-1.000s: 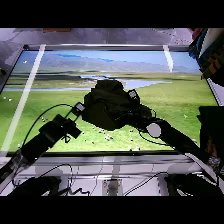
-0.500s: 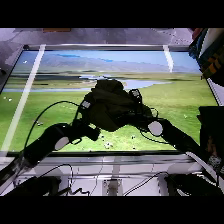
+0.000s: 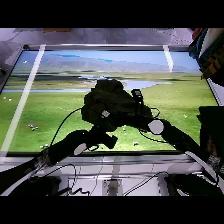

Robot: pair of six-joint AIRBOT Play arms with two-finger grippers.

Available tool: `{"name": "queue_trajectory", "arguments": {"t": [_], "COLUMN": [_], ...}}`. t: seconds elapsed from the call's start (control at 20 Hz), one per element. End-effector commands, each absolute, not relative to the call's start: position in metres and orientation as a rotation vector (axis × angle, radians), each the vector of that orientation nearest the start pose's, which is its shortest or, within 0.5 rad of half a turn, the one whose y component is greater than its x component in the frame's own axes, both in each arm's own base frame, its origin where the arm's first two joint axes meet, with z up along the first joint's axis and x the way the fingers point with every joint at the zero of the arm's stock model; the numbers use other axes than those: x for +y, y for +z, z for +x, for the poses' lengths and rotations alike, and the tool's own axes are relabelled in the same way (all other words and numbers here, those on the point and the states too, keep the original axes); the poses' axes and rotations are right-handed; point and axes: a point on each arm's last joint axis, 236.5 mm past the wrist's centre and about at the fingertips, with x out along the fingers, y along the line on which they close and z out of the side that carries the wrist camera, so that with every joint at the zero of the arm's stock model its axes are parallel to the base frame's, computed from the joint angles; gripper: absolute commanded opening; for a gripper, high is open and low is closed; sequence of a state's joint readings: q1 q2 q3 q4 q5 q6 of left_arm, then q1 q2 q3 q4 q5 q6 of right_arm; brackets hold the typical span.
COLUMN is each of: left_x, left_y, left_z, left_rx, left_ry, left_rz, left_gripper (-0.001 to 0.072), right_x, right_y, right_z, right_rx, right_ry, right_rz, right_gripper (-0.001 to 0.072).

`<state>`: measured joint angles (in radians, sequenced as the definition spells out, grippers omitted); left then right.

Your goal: Fold the clothes and pants, and hang the long-sleeved shirts on hangers.

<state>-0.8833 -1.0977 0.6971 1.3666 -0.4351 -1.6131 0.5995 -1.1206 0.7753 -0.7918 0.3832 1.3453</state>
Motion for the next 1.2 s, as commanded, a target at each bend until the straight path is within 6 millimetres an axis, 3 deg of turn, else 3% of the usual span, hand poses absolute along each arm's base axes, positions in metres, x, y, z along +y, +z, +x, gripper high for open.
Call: {"name": "queue_trajectory", "arguments": {"t": [0.0, 0.15, 0.3, 0.4, 0.45, 0.55, 0.65, 0.95, 1.15], "left_x": [-0.344, -0.356, -0.356, -0.356, -0.357, -0.355, -0.345, -0.307, -0.258], "left_y": [-0.01, -0.002, -0.036, -0.05, -0.048, -0.04, -0.037, 0.008, 0.024], "left_z": [0.246, 0.262, 0.264, 0.266, 0.269, 0.282, 0.298, 0.337, 0.362], "left_rx": [0.841, 0.749, 0.808, 0.825, 0.81, 0.768, 0.753, 0.669, 0.672], "left_ry": [-0.817, -0.812, -0.787, -0.777, -0.774, -0.757, -0.721, -0.626, -0.518], "left_rz": [0.033, -0.006, 0.021, 0.032, 0.025, 0.0, -0.021, -0.113, -0.153], "left_gripper": [0.0715, 0.0708, 0.0667, 0.0567, 0.0491, 0.0229, 0.0015, 0.0007, 0.0007], "right_x": [0.302, 0.303, 0.303, 0.303, 0.303, 0.303, 0.304, 0.301, 0.298], "right_y": [0.039, 0.039, 0.039, 0.039, 0.039, 0.039, 0.039, 0.041, 0.038], "right_z": [0.333, 0.333, 0.332, 0.332, 0.332, 0.331, 0.33, 0.336, 0.336], "right_rx": [0.829, 0.835, 0.838, 0.839, 0.839, 0.842, 0.845, 0.818, 0.807], "right_ry": [0.635, 0.634, 0.636, 0.636, 0.636, 0.638, 0.639, 0.627, 0.639], "right_rz": [0.407, 0.422, 0.422, 0.425, 0.425, 0.424, 0.424, 0.417, 0.34], "right_gripper": [0.0031, 0.0032, 0.0032, 0.0032, 0.0032, 0.0032, 0.0032, 0.0032, 0.0032]}}
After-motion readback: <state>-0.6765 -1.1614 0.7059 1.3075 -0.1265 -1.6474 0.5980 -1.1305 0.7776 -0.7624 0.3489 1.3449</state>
